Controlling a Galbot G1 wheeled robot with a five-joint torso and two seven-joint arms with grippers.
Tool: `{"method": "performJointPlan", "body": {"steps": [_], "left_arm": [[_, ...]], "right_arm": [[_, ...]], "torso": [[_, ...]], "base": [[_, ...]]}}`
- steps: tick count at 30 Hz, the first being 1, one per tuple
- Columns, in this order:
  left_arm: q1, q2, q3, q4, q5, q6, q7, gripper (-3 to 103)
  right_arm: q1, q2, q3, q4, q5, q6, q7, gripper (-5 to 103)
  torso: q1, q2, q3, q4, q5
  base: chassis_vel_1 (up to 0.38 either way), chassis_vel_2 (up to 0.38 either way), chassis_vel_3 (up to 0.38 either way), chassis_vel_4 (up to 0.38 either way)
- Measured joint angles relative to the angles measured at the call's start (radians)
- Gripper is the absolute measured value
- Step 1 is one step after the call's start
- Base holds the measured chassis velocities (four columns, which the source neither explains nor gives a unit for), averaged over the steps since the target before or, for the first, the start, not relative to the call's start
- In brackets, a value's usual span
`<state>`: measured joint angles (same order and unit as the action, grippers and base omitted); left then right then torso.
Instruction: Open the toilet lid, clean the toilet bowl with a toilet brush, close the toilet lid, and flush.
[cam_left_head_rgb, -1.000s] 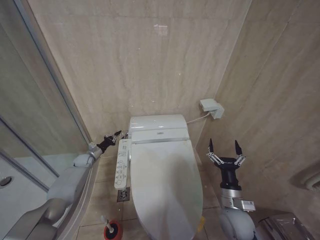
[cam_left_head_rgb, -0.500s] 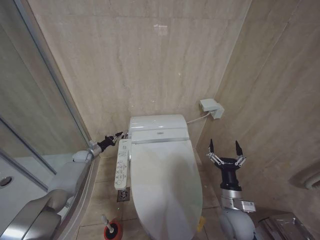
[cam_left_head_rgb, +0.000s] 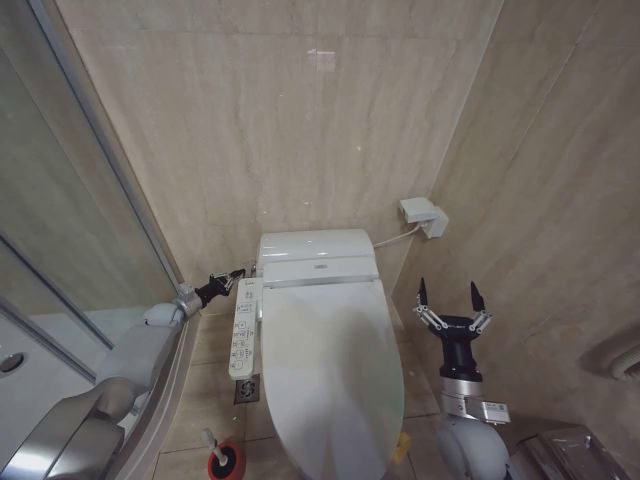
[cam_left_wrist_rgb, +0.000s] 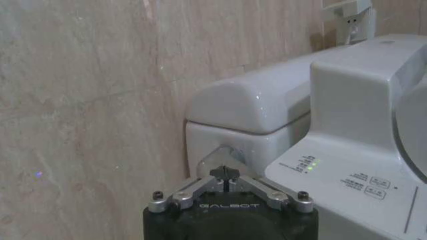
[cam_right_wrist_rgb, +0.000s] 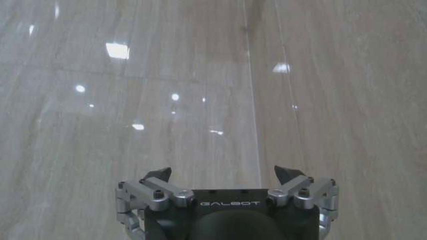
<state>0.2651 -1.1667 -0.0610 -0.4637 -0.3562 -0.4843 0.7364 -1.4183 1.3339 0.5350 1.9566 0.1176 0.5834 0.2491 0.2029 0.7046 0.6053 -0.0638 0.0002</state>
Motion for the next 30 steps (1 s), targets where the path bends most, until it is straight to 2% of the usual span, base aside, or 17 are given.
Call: {"method": "performJointPlan", "body": {"steps": [19, 30], "left_arm": [[0.020, -0.005, 0.010, -0.013, 0.006, 0.000, -0.004, 0], [0.023, -0.004, 0.004, -0.009, 0.009, 0.002, -0.004, 0]], "right_arm": [[0.000, -0.001, 0.003, -0.001, 0.002, -0.001, 0.001, 100], [0.003, 0.006, -0.001, -0.005, 0.001, -0.001, 0.001, 100]], "torso": [[0.000, 0.000, 0.000, -0.0006, -0.0003], [0.000, 0.000, 0.000, -0.0001, -0.0003]], "base": [[0.000, 0.000, 0.000, 0.000], [0.000, 0.000, 0.000, 0.000]]}}
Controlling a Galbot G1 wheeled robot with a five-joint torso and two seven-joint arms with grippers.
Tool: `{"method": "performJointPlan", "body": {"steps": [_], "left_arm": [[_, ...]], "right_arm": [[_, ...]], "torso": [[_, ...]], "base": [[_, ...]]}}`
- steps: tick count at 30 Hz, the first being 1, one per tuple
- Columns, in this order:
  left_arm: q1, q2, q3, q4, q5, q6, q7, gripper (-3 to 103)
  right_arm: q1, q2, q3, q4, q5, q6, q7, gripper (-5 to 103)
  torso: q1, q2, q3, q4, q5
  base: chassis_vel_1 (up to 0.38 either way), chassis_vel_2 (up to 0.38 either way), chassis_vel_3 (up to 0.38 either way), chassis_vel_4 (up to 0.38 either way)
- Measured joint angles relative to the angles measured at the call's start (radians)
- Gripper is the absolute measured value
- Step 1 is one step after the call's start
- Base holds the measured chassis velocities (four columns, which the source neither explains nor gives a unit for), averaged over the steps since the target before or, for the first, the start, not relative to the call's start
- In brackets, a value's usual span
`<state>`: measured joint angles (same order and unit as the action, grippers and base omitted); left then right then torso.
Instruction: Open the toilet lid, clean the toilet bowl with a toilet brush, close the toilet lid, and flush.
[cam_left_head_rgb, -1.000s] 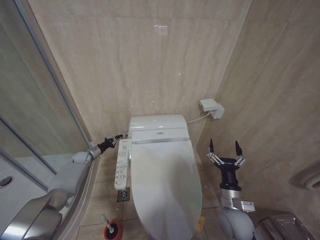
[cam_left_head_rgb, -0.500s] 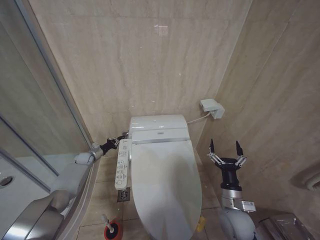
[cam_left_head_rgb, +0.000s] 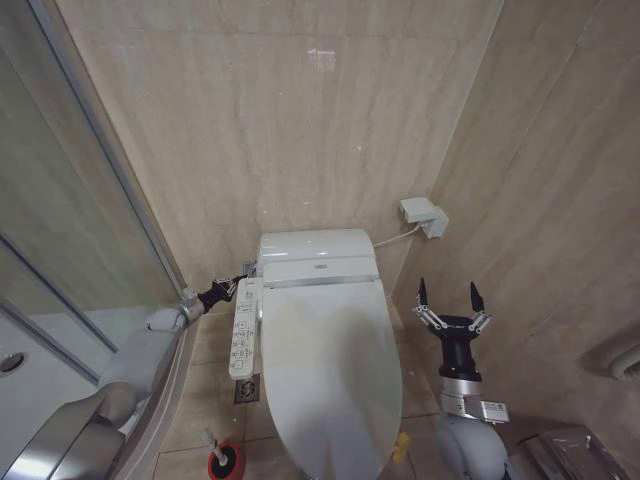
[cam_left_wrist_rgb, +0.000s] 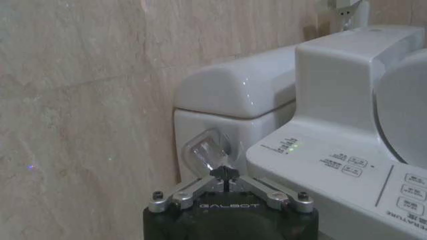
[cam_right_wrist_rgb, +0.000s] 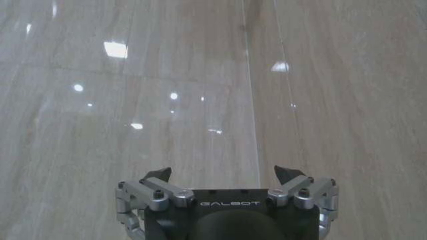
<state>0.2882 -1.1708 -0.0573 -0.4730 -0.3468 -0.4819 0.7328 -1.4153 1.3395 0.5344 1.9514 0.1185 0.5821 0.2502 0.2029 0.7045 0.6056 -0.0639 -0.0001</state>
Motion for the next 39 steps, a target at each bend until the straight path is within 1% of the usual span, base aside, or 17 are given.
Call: {"method": "performJointPlan", "body": {"steps": [18, 34, 39], "left_arm": [[-0.003, -0.014, -0.012, 0.017, 0.019, 0.001, -0.007, 0], [-0.005, -0.015, -0.019, 0.024, 0.026, 0.003, -0.009, 0], [-0.005, -0.017, -0.020, 0.025, 0.027, 0.003, -0.010, 0]], "right_arm": [[-0.005, -0.002, 0.002, 0.004, 0.001, 0.000, 0.000, 100], [0.000, -0.001, 0.000, 0.000, 0.001, 0.000, 0.000, 100], [-0.001, -0.002, 0.000, 0.000, 0.001, 0.000, 0.000, 100]], "torso": [[0.000, 0.000, 0.000, -0.0004, 0.0002], [0.000, 0.000, 0.000, 0.0000, 0.0002], [0.000, 0.000, 0.000, -0.0002, 0.0002]], "base": [[0.000, 0.000, 0.000, 0.000], [0.000, 0.000, 0.000, 0.000], [0.000, 0.000, 0.000, 0.000]]}}
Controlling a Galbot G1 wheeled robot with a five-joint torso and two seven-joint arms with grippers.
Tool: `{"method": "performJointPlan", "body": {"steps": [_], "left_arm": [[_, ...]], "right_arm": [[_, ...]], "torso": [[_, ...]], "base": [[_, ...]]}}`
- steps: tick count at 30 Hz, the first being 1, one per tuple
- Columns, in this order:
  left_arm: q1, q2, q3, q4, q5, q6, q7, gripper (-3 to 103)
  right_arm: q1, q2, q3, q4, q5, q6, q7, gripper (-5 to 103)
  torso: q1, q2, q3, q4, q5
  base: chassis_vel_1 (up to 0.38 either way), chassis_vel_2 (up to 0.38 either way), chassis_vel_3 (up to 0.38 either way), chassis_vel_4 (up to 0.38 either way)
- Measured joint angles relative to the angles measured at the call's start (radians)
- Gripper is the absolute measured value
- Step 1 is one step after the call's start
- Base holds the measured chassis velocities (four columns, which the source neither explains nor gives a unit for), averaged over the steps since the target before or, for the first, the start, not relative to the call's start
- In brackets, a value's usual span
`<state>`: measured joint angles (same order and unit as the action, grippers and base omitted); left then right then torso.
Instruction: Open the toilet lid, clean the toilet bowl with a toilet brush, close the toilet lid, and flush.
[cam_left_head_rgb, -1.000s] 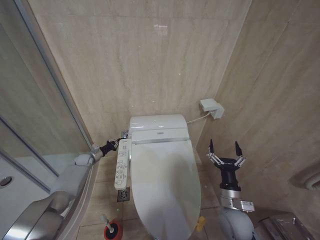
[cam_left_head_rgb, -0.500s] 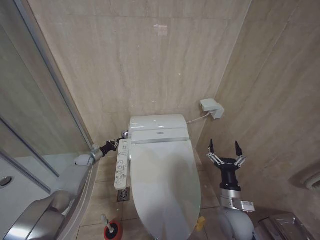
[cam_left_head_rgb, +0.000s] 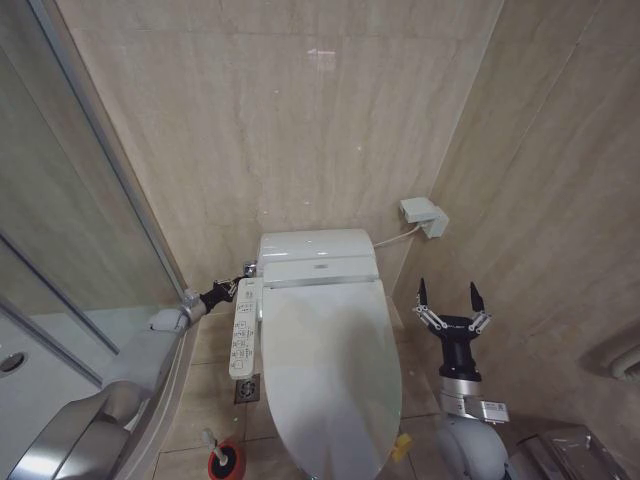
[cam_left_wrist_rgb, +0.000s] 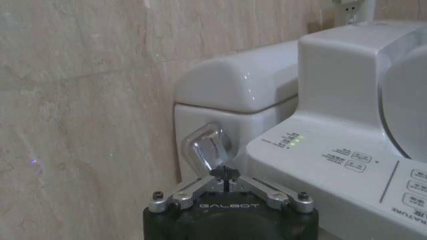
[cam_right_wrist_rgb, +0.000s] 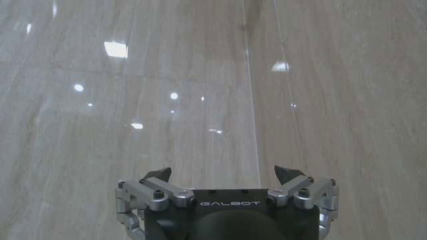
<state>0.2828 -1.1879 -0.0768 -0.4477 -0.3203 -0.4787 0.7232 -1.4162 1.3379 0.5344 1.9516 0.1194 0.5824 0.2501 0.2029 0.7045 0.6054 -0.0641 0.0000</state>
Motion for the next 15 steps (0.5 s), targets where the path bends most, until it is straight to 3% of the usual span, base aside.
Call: {"method": "performJointPlan", "body": {"steps": [15], "left_arm": [[0.001, -0.001, -0.002, 0.007, 0.003, 0.001, 0.000, 0]], "right_arm": [[-0.001, -0.003, 0.001, 0.000, 0.000, 0.000, 0.000, 100]], "torso": [[0.000, 0.000, 0.000, 0.0001, -0.0001]], "base": [[0.000, 0.000, 0.000, 0.000]]}}
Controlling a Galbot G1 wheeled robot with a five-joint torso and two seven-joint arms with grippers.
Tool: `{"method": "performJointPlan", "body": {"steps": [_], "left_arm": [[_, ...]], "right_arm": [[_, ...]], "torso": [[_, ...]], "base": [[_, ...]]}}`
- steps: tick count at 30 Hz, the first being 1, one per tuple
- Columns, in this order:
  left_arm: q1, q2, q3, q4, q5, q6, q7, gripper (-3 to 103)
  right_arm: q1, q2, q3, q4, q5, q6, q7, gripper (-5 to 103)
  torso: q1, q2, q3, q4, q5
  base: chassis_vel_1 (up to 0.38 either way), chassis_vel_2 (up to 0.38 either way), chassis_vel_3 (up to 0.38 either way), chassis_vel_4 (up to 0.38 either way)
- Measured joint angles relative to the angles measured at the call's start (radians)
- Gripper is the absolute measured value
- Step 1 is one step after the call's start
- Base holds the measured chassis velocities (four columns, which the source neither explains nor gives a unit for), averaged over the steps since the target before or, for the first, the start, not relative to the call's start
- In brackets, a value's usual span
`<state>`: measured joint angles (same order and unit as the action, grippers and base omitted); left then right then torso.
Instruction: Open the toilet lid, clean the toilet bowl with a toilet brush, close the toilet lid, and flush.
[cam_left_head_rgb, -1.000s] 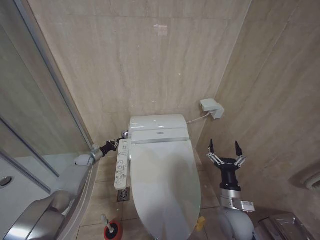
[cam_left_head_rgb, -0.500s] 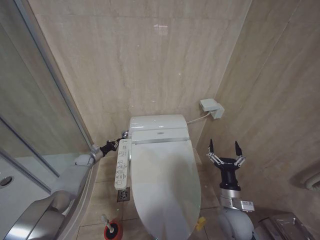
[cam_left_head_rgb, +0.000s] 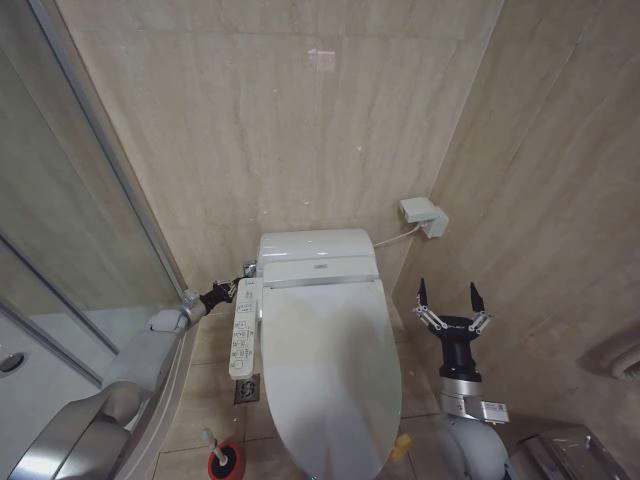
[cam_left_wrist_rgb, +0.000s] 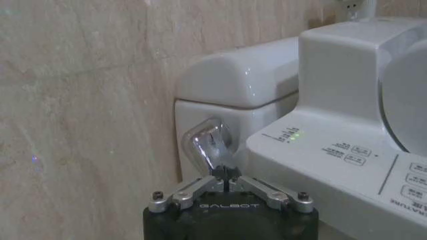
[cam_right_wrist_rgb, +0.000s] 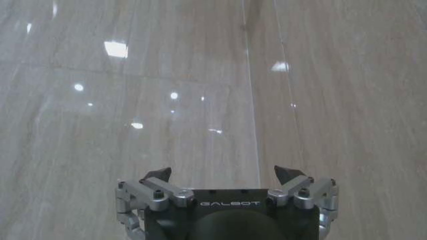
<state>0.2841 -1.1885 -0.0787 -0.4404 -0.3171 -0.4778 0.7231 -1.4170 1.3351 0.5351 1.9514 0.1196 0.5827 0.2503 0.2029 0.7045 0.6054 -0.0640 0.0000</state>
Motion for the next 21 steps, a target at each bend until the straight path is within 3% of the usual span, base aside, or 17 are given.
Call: {"method": "performJointPlan", "body": {"steps": [21], "left_arm": [[-0.006, -0.014, -0.001, 0.011, 0.007, 0.000, -0.001, 0]], "right_arm": [[0.003, -0.007, 0.002, -0.004, 0.008, 0.000, 0.001, 100]], "torso": [[0.000, 0.000, 0.000, -0.0001, 0.0000]], "base": [[0.000, 0.000, 0.000, 0.000]]}}
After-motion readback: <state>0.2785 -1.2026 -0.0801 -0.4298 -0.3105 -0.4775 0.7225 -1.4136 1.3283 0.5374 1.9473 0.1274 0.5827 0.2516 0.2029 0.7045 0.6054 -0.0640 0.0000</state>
